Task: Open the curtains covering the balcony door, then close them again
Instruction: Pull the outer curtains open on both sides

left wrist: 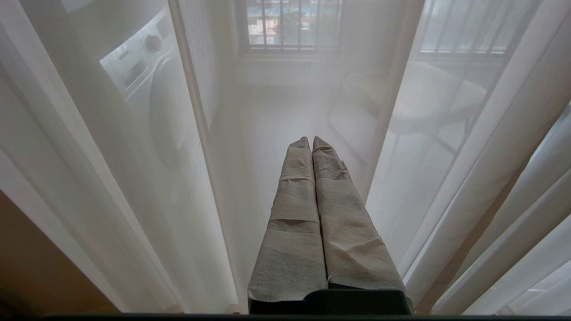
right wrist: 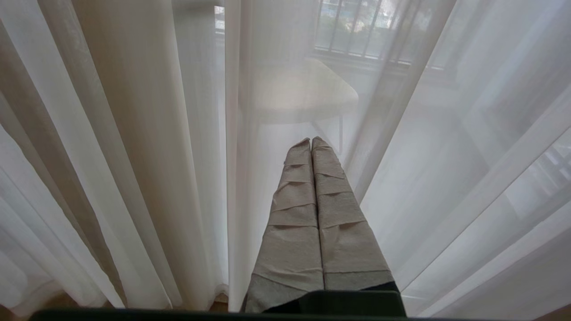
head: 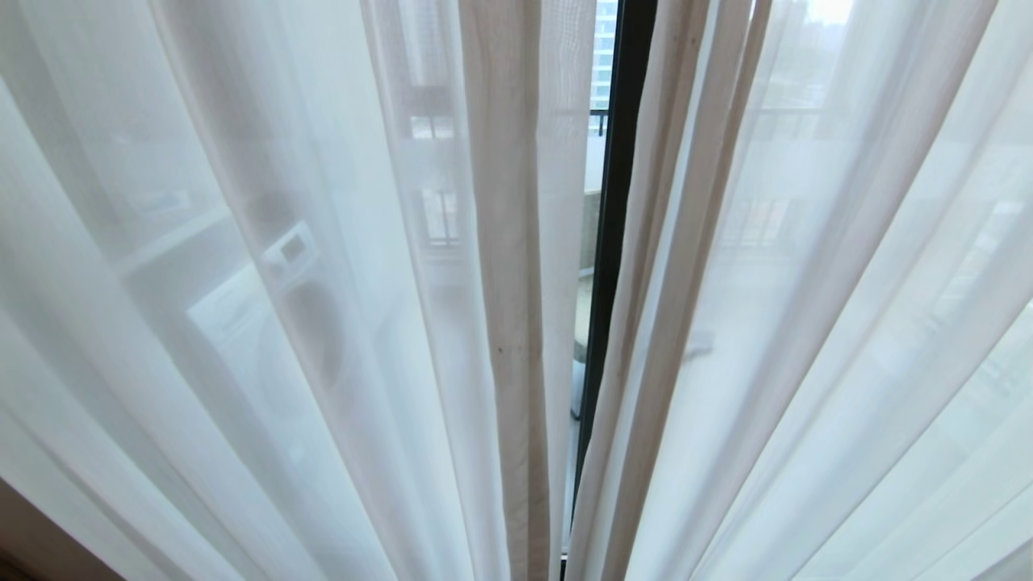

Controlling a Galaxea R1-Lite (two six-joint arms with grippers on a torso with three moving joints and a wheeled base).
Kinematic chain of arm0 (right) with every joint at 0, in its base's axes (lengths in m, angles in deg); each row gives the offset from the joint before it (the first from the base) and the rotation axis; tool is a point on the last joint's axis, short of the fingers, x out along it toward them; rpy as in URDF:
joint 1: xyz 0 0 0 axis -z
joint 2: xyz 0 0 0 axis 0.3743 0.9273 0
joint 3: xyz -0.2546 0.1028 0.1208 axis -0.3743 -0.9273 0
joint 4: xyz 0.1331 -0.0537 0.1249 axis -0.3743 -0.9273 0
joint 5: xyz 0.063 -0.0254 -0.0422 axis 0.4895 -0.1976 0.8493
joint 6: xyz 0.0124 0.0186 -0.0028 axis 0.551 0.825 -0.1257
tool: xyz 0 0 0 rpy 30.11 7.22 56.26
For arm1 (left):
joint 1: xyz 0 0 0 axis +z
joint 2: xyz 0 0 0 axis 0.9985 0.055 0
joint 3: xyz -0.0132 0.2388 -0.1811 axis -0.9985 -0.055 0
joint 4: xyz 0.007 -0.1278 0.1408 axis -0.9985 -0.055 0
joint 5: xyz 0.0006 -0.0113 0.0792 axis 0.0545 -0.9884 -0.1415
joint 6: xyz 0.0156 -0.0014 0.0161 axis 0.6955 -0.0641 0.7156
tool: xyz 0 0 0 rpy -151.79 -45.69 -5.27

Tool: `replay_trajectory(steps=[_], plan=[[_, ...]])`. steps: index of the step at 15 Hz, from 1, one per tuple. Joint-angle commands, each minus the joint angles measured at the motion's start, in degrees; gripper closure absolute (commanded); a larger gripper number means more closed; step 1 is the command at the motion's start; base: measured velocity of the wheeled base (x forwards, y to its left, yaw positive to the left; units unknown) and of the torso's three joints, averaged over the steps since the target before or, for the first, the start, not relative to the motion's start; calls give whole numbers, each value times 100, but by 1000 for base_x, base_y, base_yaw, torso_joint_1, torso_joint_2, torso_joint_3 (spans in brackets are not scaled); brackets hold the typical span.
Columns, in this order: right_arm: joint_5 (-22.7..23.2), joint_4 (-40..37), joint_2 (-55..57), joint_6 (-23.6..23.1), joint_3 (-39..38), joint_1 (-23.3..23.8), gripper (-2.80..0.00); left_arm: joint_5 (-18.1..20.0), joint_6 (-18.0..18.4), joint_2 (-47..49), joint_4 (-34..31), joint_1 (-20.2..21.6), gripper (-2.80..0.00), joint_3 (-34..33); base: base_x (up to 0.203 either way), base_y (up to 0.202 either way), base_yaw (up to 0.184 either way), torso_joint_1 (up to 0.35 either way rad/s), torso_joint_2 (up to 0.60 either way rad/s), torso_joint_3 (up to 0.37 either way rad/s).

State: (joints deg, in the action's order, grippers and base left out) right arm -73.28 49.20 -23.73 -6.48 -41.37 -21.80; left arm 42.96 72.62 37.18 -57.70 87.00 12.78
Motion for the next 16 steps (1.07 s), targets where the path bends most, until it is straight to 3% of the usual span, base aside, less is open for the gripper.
replay_trajectory(steps=[1, 5, 16], plan=[[4, -2, -2, -7, 3, -1, 0, -5, -2, -5, 1, 2, 0, 0, 0, 0, 0, 0, 0, 0], [4, -2, -2, -7, -4, -1, 0, -13, -169, -5, 9, 2, 0, 0, 0, 0, 0, 0, 0, 0], [4, -2, -2, -7, 4, -1, 0, -14, -195, -5, 9, 2, 0, 0, 0, 0, 0, 0, 0, 0]])
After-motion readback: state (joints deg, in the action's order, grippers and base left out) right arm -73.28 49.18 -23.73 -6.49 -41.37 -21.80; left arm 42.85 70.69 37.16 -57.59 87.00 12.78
